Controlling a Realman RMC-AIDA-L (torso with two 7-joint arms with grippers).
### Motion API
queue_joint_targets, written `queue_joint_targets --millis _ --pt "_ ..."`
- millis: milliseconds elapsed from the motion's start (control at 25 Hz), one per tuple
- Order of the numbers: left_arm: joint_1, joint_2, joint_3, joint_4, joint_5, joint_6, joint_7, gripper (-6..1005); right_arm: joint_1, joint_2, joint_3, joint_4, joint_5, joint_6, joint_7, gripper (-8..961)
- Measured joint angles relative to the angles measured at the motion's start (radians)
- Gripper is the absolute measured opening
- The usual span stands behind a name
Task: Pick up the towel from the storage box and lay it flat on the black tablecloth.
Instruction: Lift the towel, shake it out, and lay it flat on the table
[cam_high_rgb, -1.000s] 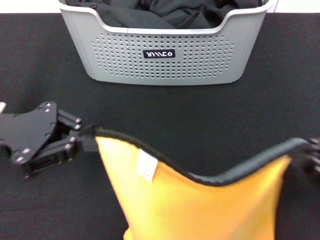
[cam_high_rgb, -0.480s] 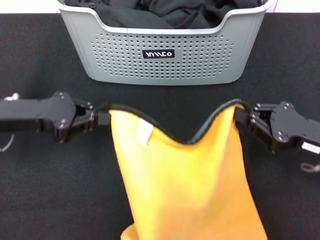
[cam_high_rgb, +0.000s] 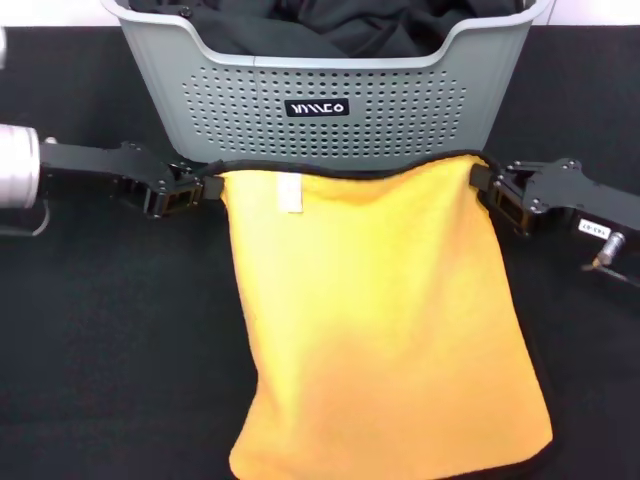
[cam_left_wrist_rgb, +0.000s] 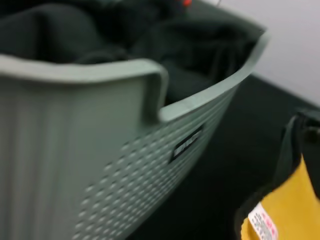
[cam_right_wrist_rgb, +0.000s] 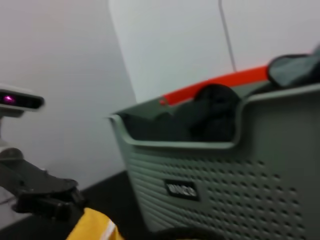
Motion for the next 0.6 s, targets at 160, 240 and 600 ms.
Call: queue_joint_targets --millis 160,240,600 --pt "-0.031 -0.009 0.0 0.001 0.072 -0.061 -0.037 46 0.04 -0.005 0.003 0.055 -0.002 0.046 0.009 38" --pt "-0.036 -0.012 0.001 -0.001 0.085 -0.077 -0.041 47 0.064 -0.007 0.005 0.092 -0.004 0.061 0.009 38" --pt "-0.061 -0.038 0.007 -0.001 0.161 -0.155 -0.047 52 0.084 -0.01 0.004 0.126 -0.005 0.112 0.01 38"
